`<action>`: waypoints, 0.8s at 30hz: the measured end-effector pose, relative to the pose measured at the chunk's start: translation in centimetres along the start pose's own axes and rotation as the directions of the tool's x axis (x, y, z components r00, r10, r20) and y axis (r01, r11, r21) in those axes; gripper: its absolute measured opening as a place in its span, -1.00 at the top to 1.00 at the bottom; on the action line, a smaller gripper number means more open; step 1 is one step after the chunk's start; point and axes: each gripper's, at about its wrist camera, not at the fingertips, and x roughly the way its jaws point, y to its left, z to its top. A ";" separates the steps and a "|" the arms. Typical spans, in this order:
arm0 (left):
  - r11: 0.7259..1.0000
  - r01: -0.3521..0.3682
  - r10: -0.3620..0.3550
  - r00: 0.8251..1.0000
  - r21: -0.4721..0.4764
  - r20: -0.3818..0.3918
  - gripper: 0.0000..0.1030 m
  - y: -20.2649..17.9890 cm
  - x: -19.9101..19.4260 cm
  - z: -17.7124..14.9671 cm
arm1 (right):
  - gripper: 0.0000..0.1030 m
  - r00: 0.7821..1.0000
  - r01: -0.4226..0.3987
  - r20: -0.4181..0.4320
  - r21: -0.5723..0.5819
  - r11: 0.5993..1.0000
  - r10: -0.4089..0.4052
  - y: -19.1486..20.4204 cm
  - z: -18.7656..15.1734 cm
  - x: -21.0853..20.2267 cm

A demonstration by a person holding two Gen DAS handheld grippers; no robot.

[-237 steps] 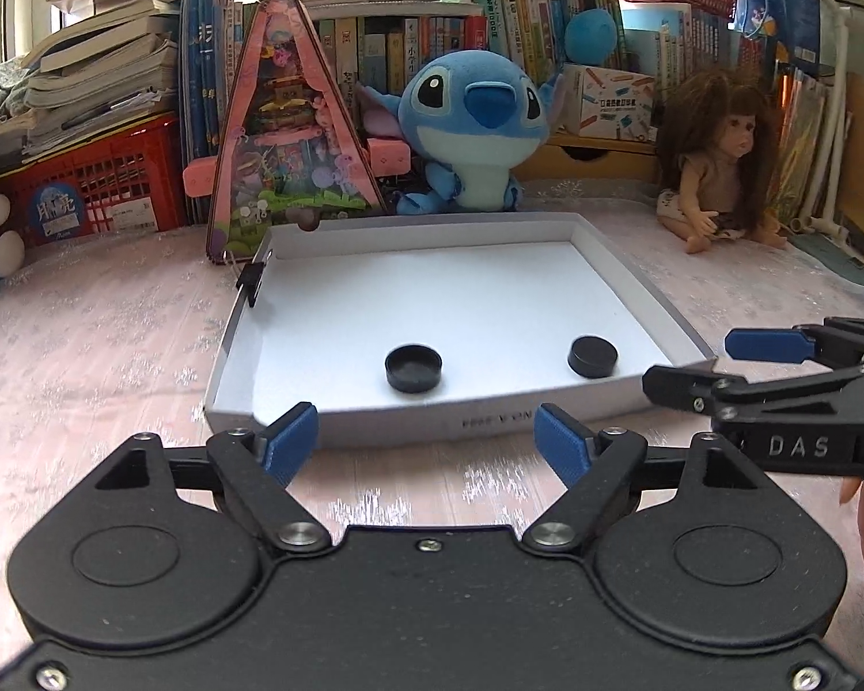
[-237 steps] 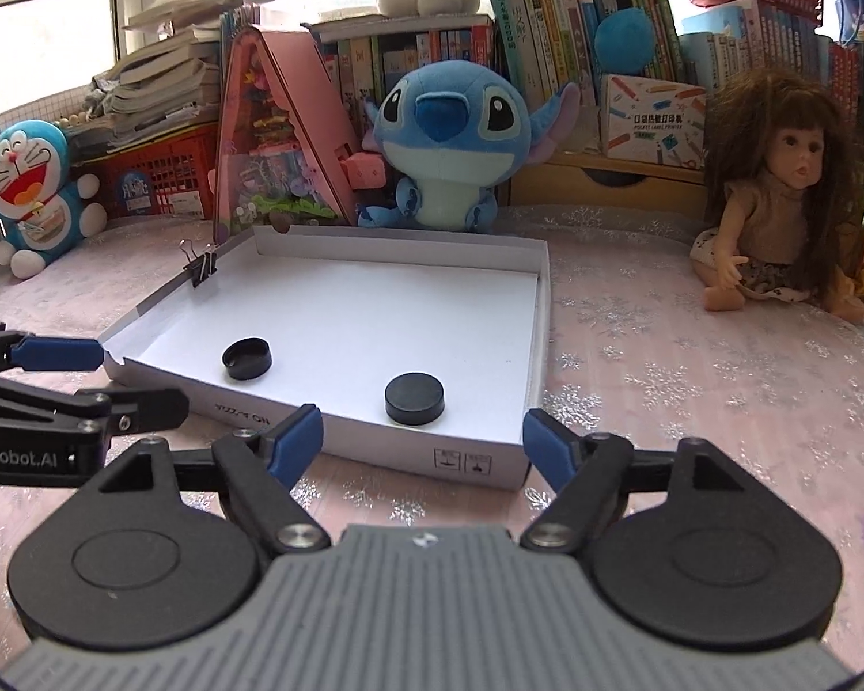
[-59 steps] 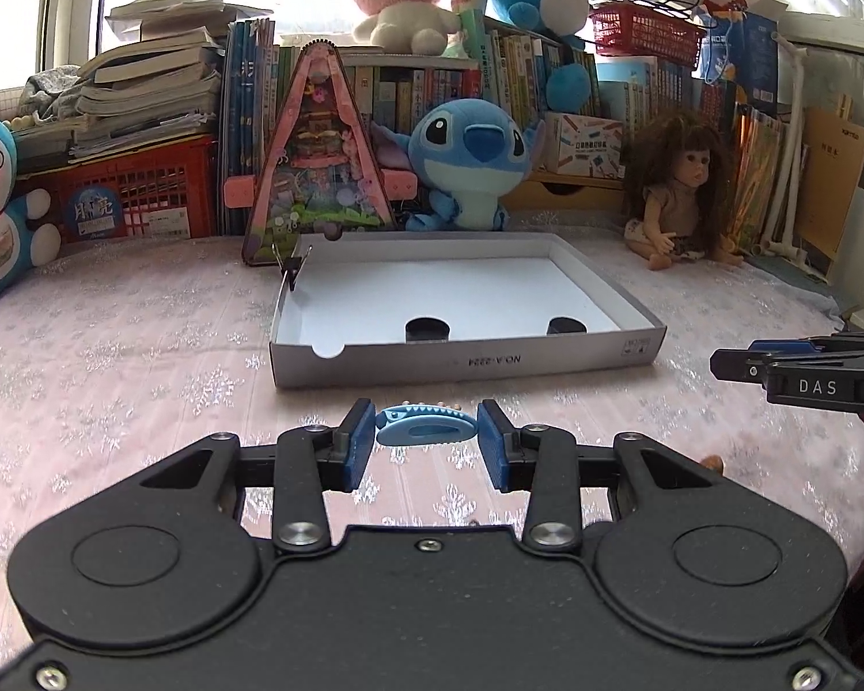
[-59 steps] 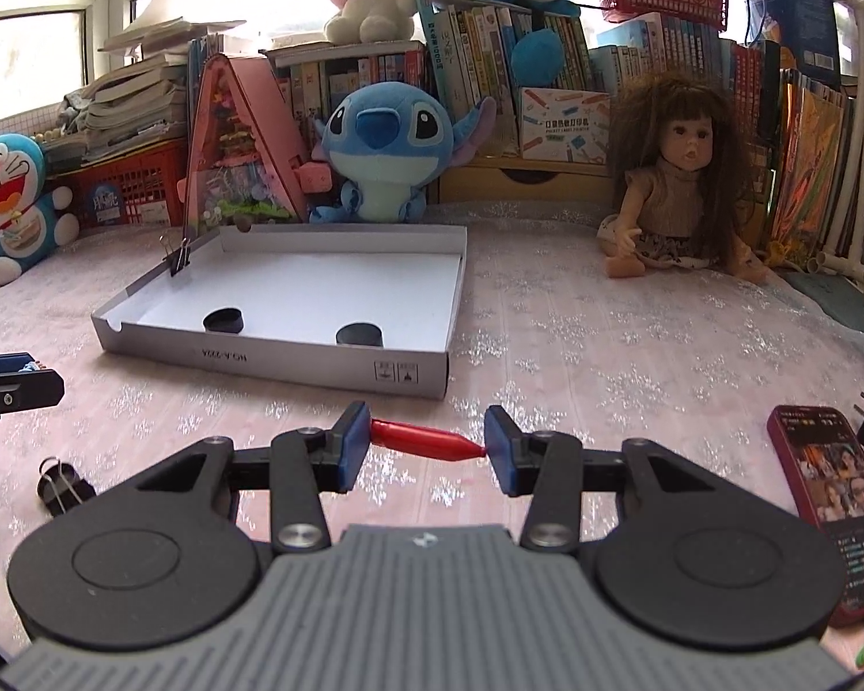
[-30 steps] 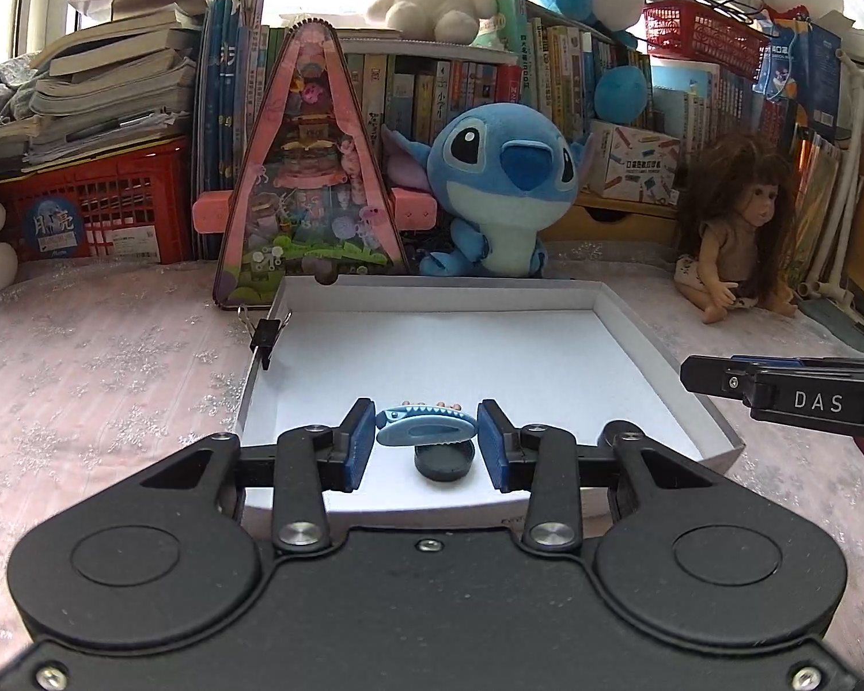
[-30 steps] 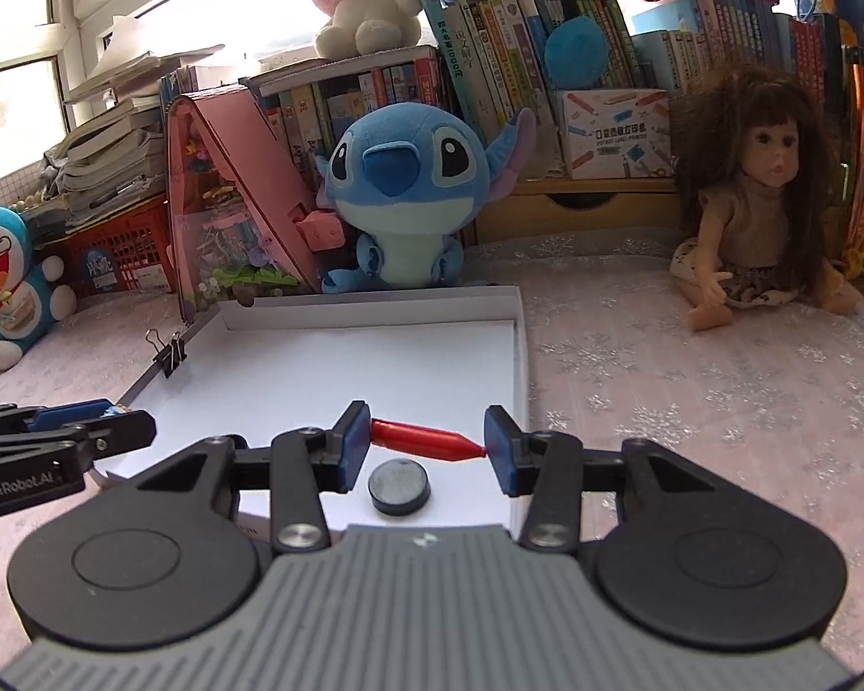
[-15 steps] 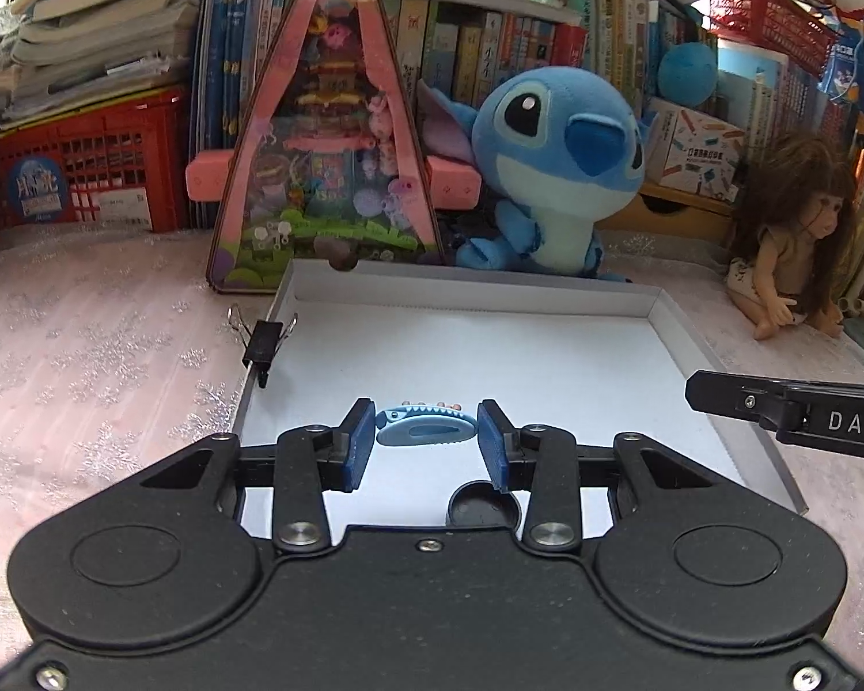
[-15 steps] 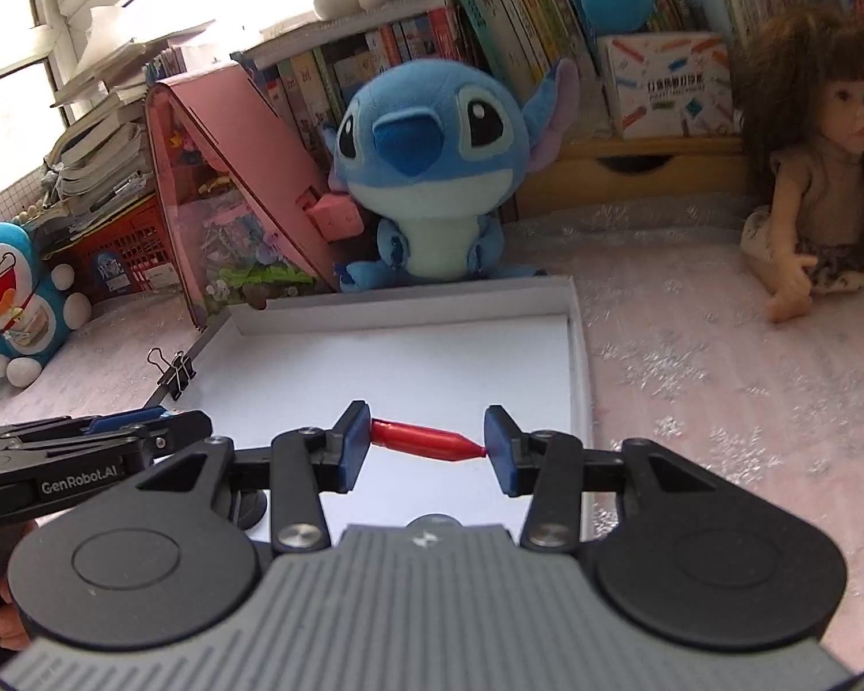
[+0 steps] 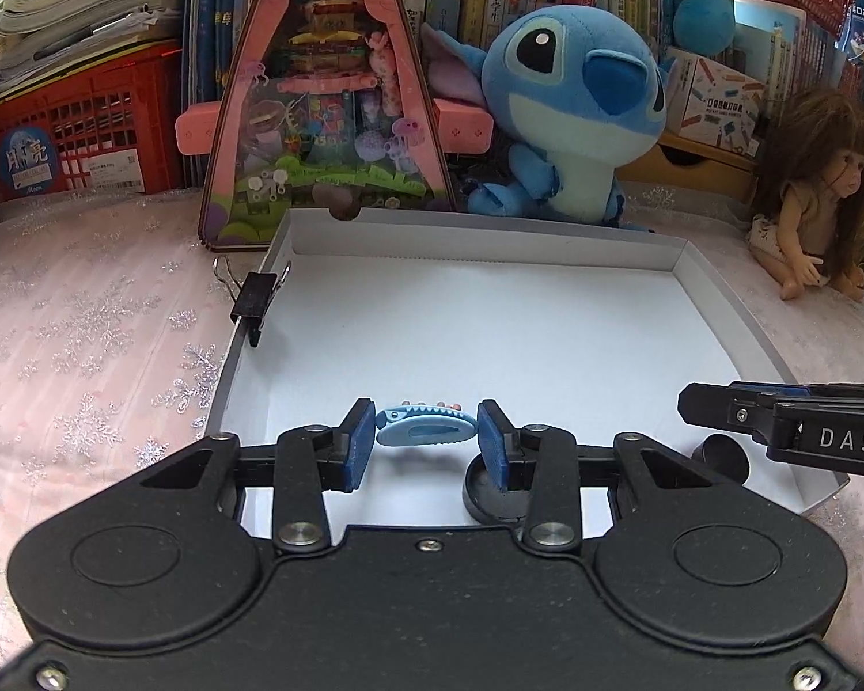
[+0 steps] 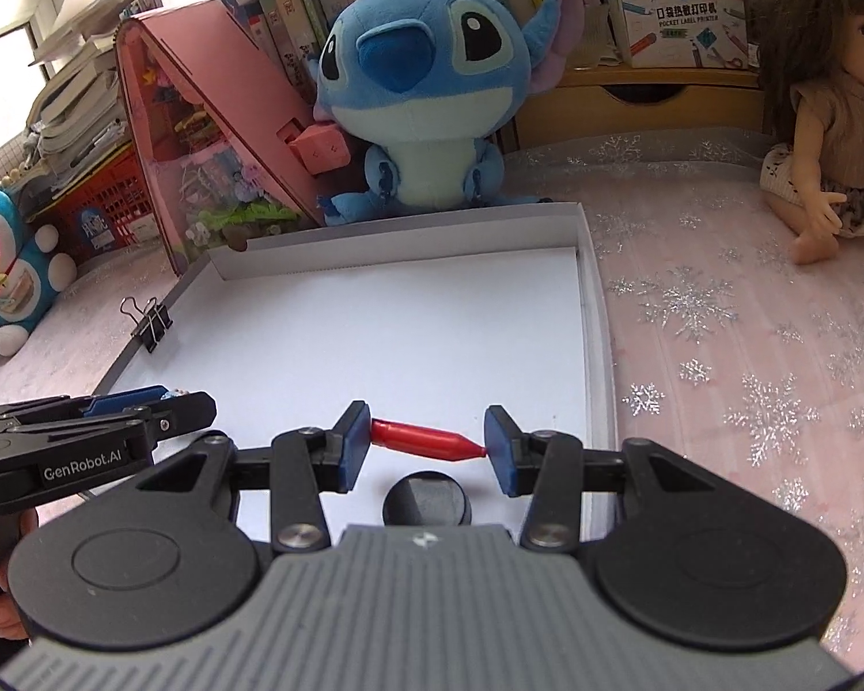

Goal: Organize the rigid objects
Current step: 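Carry the hair clip and red crayon into the white tray and open both tools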

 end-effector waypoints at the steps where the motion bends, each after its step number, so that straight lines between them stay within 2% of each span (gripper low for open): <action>1: 1.000 0.000 0.000 1.000 -0.001 -0.003 0.29 0.0 0.1 0.0 | 0.05 1.000 0.005 -0.001 -0.005 1.000 -0.005 0.1 -0.1 0.1; 9: 1.000 -0.018 0.018 1.000 0.008 -0.006 0.29 -0.2 0.6 -0.4 | 0.04 0.998 0.059 0.003 -0.065 0.996 -0.059 0.6 -0.7 0.7; 13: 1.000 -0.013 0.013 1.000 -0.004 -0.007 0.28 -0.2 0.2 -0.3 | -0.06 0.998 0.060 0.014 -0.070 0.996 -0.059 0.7 -0.9 0.5; 14: 1.000 -0.010 0.010 1.000 -0.005 0.000 0.26 -0.3 0.0 -0.3 | -0.20 0.998 0.056 0.018 -0.069 0.996 -0.055 0.8 -0.9 0.3; 17: 1.000 -0.010 0.009 0.999 0.013 0.033 0.06 -0.5 -1.1 -0.4 | -0.29 0.998 0.054 0.045 -0.083 0.995 -0.050 1.0 -1.1 -0.6; 21: 0.999 -0.001 -0.002 0.997 0.033 0.071 -0.42 -0.8 -2.9 -0.6 | -0.47 0.996 0.055 0.078 -0.108 0.993 -0.047 1.4 -1.6 -1.9; 24: 0.999 0.028 -0.031 0.995 0.031 0.094 -0.49 -0.8 -4.5 -0.9 | -0.59 0.994 0.051 0.100 -0.111 0.993 -0.040 1.4 -2.1 -3.0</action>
